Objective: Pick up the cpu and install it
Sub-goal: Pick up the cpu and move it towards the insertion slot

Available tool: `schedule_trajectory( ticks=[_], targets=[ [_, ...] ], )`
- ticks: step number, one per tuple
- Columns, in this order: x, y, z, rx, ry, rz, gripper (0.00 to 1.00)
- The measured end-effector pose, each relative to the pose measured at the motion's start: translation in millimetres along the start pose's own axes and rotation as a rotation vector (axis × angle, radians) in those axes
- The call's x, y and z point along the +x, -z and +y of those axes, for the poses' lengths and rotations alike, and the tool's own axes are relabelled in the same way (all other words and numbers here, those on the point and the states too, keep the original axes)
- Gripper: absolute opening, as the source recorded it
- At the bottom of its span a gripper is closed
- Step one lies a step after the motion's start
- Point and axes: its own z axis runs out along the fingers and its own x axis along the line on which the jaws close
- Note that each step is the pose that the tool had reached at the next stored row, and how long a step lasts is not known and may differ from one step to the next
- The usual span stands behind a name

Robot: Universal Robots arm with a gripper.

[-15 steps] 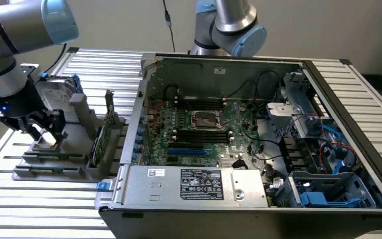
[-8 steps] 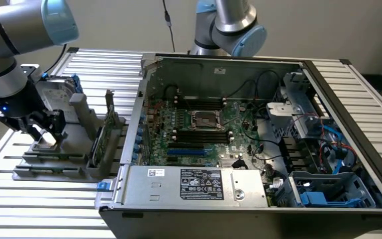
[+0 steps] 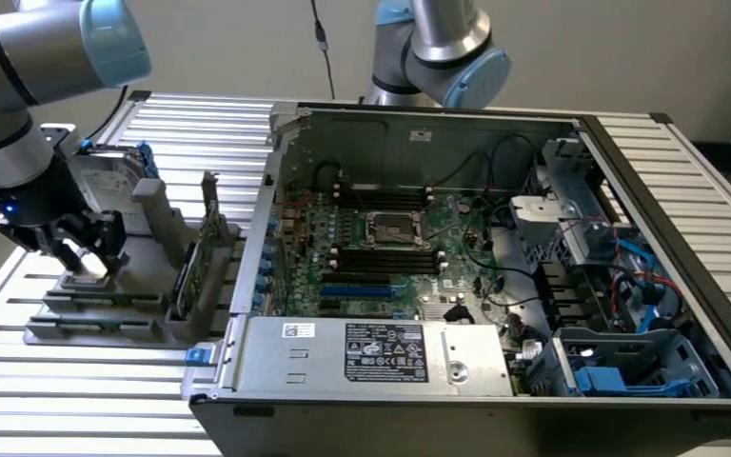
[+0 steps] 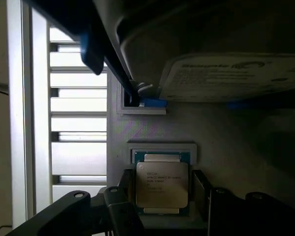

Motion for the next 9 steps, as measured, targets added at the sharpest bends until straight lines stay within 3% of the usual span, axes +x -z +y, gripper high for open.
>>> schedule_trajectory(
  ticks=[9],
  targets=[
    [0.0,-1.5,-0.4,0.0,0.0,0.0,0.6]
  ],
)
